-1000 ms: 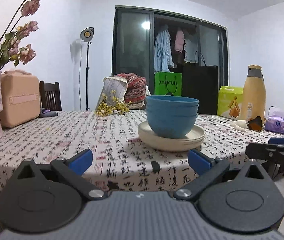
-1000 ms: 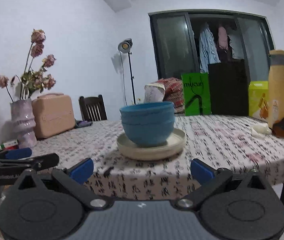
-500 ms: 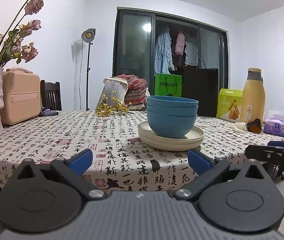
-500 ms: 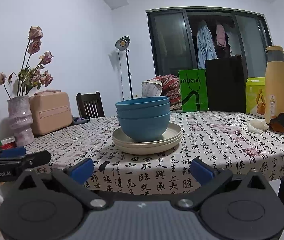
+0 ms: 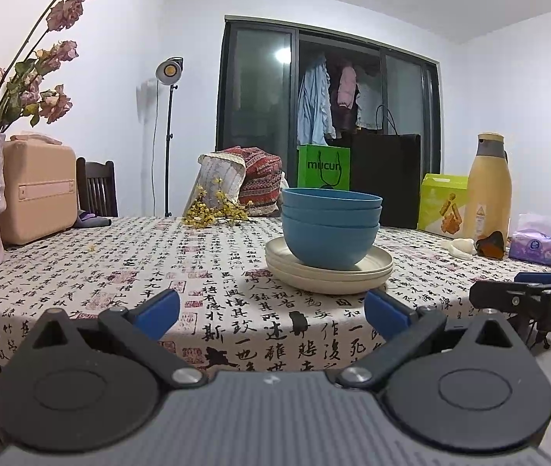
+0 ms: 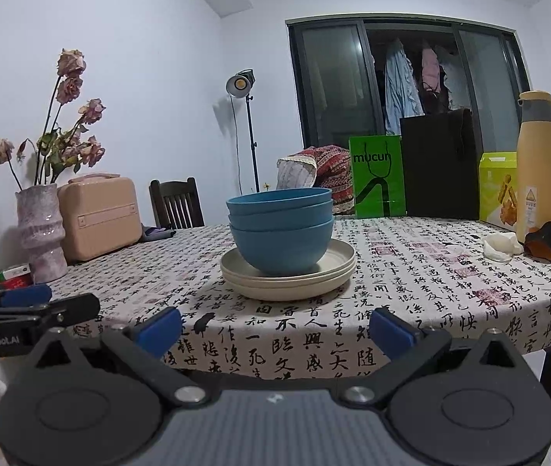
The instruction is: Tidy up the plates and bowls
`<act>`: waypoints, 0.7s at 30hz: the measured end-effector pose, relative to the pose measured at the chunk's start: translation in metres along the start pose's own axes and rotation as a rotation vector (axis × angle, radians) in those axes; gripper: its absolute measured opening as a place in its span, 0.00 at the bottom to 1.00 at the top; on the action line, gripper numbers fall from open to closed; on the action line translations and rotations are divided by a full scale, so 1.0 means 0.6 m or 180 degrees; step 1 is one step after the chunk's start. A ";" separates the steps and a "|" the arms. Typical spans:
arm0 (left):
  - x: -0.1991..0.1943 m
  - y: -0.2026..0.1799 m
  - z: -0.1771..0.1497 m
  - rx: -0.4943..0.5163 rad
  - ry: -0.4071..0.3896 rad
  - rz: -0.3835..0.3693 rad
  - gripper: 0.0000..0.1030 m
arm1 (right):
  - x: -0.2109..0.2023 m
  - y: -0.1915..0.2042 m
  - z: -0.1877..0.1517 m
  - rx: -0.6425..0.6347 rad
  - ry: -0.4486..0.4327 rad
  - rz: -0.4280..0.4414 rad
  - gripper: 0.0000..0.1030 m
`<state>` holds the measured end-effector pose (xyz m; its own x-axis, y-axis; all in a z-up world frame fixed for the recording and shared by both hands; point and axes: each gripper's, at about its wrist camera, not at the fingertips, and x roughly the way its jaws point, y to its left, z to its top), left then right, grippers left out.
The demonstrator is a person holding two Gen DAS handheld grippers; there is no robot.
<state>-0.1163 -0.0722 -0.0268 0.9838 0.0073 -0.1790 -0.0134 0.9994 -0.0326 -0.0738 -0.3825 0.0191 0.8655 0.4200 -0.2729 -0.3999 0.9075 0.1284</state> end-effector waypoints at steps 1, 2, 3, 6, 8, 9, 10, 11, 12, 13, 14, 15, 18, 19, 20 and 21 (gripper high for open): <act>0.001 0.000 0.000 -0.0001 0.0004 -0.0005 1.00 | 0.000 0.000 0.000 0.0003 0.0002 0.0000 1.00; 0.001 0.000 0.000 -0.0003 0.0007 -0.0009 1.00 | 0.001 0.000 0.000 0.0005 0.0005 0.0000 1.00; 0.001 0.000 -0.001 0.0000 0.0008 -0.0008 1.00 | 0.000 0.000 0.000 0.0006 0.0007 -0.0002 1.00; 0.000 0.000 -0.001 0.0002 -0.0008 -0.0014 1.00 | 0.001 0.000 0.000 -0.0002 0.0001 -0.0003 1.00; 0.000 0.001 -0.001 0.0013 -0.0012 -0.0015 1.00 | 0.000 0.000 0.000 -0.0011 -0.0006 -0.0003 1.00; 0.001 0.001 -0.001 0.0014 -0.0010 -0.0023 1.00 | 0.001 0.000 0.000 -0.0014 -0.0006 -0.0002 1.00; 0.001 0.001 -0.001 0.0016 -0.0008 -0.0023 1.00 | 0.001 0.001 -0.001 -0.0016 -0.0004 -0.0003 1.00; 0.001 0.001 -0.001 0.0017 -0.0006 -0.0021 1.00 | 0.001 0.001 -0.001 -0.0018 -0.0003 -0.0002 1.00; 0.001 0.001 -0.001 0.0016 -0.0006 -0.0024 1.00 | 0.001 0.001 -0.001 -0.0019 -0.0002 -0.0001 1.00; 0.001 0.001 -0.001 0.0018 -0.0008 -0.0019 1.00 | 0.001 0.002 -0.001 -0.0018 -0.0003 -0.0002 1.00; 0.001 0.001 -0.001 0.0019 -0.0009 -0.0015 1.00 | 0.001 0.002 -0.001 -0.0019 -0.0002 -0.0002 1.00; 0.001 0.001 -0.001 0.0016 -0.0009 -0.0018 1.00 | 0.001 0.002 -0.001 -0.0019 -0.0003 -0.0003 1.00; 0.001 0.001 -0.001 0.0018 -0.0006 -0.0018 1.00 | 0.001 0.002 -0.001 -0.0018 -0.0001 -0.0003 1.00; 0.002 0.001 -0.002 0.0017 -0.0002 -0.0019 1.00 | 0.001 0.002 -0.001 -0.0018 0.0000 -0.0003 1.00; 0.002 0.001 -0.002 0.0017 0.0000 -0.0022 1.00 | 0.001 0.001 -0.002 -0.0017 0.0002 -0.0003 1.00; 0.002 0.001 -0.002 0.0014 0.0000 -0.0028 1.00 | 0.001 0.001 -0.002 -0.0017 0.0002 -0.0002 1.00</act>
<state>-0.1155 -0.0715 -0.0283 0.9839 -0.0014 -0.1787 -0.0040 0.9995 -0.0298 -0.0743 -0.3816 0.0180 0.8656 0.4194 -0.2736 -0.4010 0.9078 0.1230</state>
